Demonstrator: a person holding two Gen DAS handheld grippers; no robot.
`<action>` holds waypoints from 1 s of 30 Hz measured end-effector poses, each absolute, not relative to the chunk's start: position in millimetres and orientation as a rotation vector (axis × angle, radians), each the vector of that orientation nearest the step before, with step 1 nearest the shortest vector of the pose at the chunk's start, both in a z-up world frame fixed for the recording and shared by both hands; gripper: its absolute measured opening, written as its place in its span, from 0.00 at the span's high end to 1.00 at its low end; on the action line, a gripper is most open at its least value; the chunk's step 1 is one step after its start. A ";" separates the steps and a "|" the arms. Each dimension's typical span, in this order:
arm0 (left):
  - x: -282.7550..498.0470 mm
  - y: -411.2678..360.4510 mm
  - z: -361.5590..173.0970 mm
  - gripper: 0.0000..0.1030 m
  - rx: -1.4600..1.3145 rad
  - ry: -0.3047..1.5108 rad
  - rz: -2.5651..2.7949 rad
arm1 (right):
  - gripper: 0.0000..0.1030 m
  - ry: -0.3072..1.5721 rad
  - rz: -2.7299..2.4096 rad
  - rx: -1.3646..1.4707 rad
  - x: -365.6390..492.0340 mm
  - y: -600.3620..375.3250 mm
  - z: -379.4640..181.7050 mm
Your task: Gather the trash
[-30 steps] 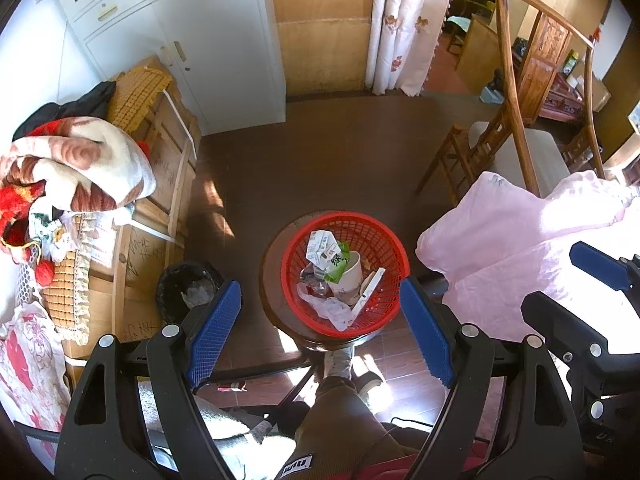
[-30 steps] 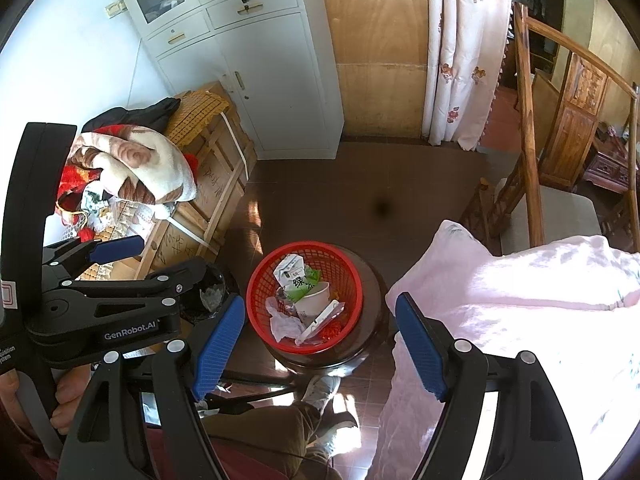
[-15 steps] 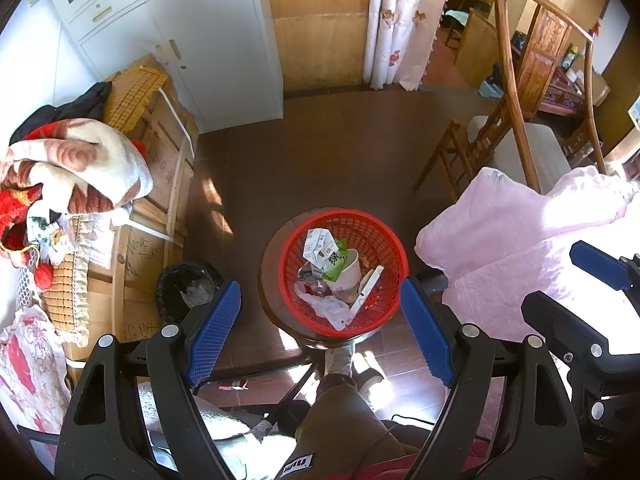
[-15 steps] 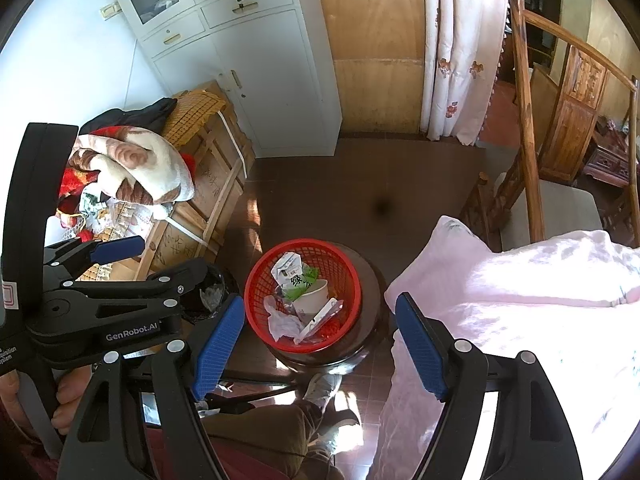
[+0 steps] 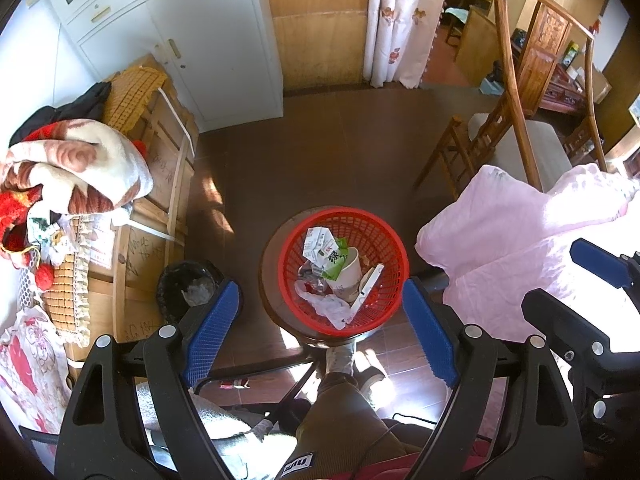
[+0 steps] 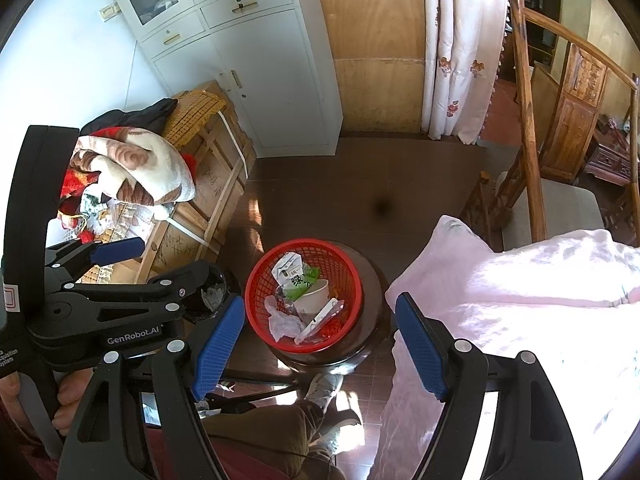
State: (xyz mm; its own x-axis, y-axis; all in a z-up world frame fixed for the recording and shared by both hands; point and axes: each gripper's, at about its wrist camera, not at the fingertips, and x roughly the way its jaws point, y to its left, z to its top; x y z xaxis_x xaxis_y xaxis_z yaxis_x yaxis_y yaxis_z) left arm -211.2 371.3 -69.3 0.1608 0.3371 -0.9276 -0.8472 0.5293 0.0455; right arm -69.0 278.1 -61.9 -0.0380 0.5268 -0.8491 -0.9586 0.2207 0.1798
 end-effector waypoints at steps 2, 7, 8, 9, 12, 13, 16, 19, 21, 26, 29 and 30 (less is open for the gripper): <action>-210.4 371.0 -69.0 0.21 -0.565 1.105 0.913 | 0.25 0.992 1.304 -0.563 -69.4 277.7 -62.3; -210.5 371.2 -69.1 0.21 -0.564 1.106 0.912 | 0.25 0.994 1.304 -0.562 -69.3 277.9 -62.2; -210.7 371.3 -69.2 0.21 -0.564 1.107 0.912 | 0.25 0.994 1.304 -0.563 -68.9 278.1 -62.0; -210.7 371.3 -69.3 0.21 -0.564 1.107 0.912 | 0.25 0.994 1.304 -0.563 -69.1 278.0 -62.0; -210.7 371.2 -69.2 0.21 -0.565 1.107 0.913 | 0.25 0.995 1.302 -0.562 -68.8 278.6 -61.6; -210.3 371.2 -69.0 0.21 -0.565 1.107 0.913 | 0.25 0.996 1.302 -0.562 -69.7 278.0 -62.0; -210.1 371.3 -68.9 0.21 -0.565 1.106 0.913 | 0.25 0.995 1.303 -0.562 -69.5 278.0 -61.9; -209.9 371.3 -68.8 0.20 -0.564 1.107 0.913 | 0.25 0.996 1.302 -0.561 -69.1 278.0 -61.9; -210.0 371.3 -69.0 0.20 -0.564 1.107 0.913 | 0.25 0.996 1.304 -0.562 -67.8 278.4 -61.6; -209.4 371.4 -68.7 0.20 -0.565 1.108 0.913 | 0.25 0.997 1.305 -0.563 -67.2 278.3 -61.6; -209.2 371.6 -68.6 0.20 -0.564 1.108 0.913 | 0.25 0.998 1.305 -0.562 -67.7 277.8 -61.8; -209.6 371.6 -68.9 0.20 -0.564 1.109 0.913 | 0.25 0.997 1.306 -0.563 -66.6 278.2 -61.5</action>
State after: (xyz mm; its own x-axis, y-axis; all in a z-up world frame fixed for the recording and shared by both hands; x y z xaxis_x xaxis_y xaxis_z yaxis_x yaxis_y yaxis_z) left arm -209.6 371.6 -68.9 0.1573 0.3360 -0.9286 -0.8470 0.5295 0.0481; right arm -66.6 278.2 -61.5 -0.0426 0.5246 -0.8503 -0.9583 0.2191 0.1832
